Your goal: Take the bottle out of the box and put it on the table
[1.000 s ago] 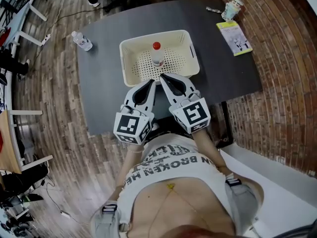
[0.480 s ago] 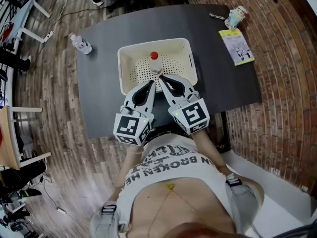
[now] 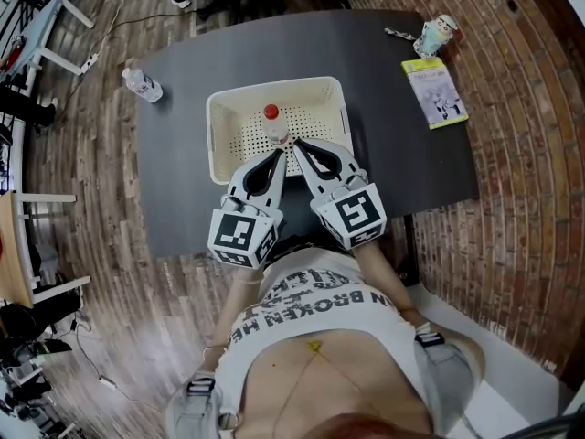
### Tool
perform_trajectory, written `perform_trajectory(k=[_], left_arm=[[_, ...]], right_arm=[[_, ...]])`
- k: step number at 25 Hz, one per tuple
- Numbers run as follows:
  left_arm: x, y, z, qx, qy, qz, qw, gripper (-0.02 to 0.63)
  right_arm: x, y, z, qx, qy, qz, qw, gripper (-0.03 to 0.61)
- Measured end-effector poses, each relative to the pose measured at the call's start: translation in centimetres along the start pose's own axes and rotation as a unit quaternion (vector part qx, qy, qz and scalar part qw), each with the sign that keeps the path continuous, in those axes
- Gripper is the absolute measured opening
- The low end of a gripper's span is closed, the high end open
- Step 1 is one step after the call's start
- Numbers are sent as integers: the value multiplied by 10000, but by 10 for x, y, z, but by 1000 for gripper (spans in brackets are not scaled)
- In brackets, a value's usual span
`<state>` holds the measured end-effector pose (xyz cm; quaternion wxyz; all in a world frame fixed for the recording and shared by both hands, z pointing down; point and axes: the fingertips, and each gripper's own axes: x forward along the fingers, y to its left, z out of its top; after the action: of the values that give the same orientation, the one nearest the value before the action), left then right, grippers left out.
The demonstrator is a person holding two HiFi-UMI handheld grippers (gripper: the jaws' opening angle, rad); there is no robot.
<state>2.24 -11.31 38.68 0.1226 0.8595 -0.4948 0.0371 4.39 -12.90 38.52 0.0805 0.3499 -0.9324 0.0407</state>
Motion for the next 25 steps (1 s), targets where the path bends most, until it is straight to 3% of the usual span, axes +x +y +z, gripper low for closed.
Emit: perform_trajectory(k=[16,25], left_arm=[[23,-1,0,-31,-8,275,9996,8],[27,4,5,29,26,87,10000,8]], right_arm=[[0,-32,-9,24,-16,126,9999,9],[6,-32,-3,28,-55,-34,10000,9]])
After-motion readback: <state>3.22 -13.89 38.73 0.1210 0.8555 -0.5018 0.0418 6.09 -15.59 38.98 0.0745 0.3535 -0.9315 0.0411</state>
